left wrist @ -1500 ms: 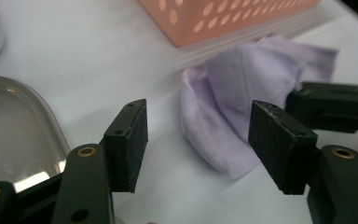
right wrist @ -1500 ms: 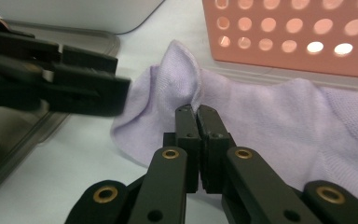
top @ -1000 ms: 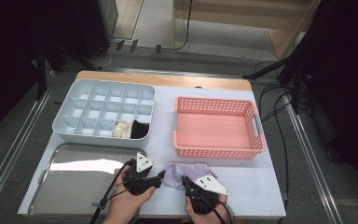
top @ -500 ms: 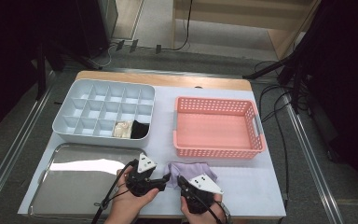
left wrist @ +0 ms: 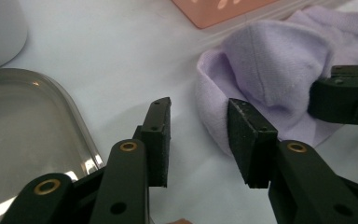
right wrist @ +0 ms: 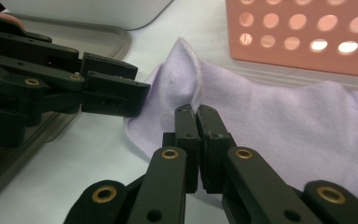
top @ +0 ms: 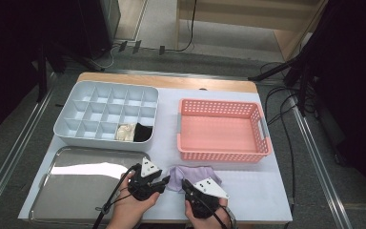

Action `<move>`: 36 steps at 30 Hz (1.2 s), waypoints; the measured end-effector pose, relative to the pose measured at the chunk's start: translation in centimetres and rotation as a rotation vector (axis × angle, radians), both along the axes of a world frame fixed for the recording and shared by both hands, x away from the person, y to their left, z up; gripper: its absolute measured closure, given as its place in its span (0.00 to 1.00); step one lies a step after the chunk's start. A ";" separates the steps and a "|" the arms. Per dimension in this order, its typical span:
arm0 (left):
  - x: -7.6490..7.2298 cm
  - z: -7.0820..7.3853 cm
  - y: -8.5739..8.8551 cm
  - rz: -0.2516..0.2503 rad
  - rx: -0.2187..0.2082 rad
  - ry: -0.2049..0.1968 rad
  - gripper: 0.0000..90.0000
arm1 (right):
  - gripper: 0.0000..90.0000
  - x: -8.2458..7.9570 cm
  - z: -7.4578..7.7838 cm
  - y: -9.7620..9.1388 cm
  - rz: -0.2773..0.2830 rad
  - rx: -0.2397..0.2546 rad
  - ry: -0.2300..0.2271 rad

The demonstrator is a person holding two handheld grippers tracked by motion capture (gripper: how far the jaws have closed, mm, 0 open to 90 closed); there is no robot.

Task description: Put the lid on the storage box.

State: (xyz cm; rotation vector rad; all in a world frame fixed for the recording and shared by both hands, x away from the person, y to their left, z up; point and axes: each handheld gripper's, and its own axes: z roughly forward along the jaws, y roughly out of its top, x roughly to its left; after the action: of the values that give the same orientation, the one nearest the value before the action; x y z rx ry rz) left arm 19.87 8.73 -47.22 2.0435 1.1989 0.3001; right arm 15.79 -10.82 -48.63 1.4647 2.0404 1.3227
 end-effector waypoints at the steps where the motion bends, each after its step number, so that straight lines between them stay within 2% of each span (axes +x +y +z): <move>1: 0.0 0.0 0.1 -0.005 -0.006 0.005 0.71 | 0.98 0.0 0.0 0.1 0.003 0.000 0.000; 3: 0.1 0.1 0.3 -0.015 -0.034 0.017 0.76 | 0.97 0.1 0.0 0.4 0.004 0.004 0.001; 9: 0.2 0.1 0.8 -0.069 -0.073 0.057 0.91 | 0.97 0.3 0.2 1.4 0.024 0.004 -0.005; 13: 0.2 0.1 1.1 -0.075 -0.101 0.067 0.98 | 0.97 0.5 0.0 1.9 0.034 -0.005 0.003; 16: 0.3 0.2 1.5 -0.072 -0.111 0.073 0.99 | 0.99 0.5 -0.3 2.2 0.034 -0.025 0.003; 21: 0.4 0.2 1.7 -0.047 -0.113 0.068 0.95 | 0.99 0.4 0.0 1.8 -0.026 -0.039 -0.013; 23: 0.5 0.2 1.9 -0.024 -0.112 0.058 0.87 | 0.99 0.4 -0.1 1.7 -0.019 -0.027 -0.003; 24: 0.6 0.2 1.9 -0.012 -0.125 0.058 0.83 | 0.99 0.5 -0.2 1.8 -0.011 -0.027 -0.002; 26: 0.7 0.2 2.0 -0.011 -0.133 0.059 0.81 | 0.98 0.5 -0.3 2.2 0.012 -0.031 0.000; 31: 0.7 0.1 1.9 -0.042 -0.137 0.068 0.95 | 0.92 0.6 -0.6 3.0 0.081 -0.011 0.007; 34: 0.8 0.1 2.0 -0.052 -0.138 0.075 0.97 | 0.83 0.4 -0.3 2.9 0.125 0.025 -0.015; 36: 0.7 0.1 2.0 -0.050 -0.143 0.078 0.97 | 0.80 0.3 0.2 2.1 0.121 0.034 -0.045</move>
State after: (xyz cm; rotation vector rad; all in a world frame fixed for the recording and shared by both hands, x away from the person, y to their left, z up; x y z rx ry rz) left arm 20.60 10.76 -47.13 1.9726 1.1789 0.1074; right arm 16.05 -8.68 -48.43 1.3311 2.1170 1.4304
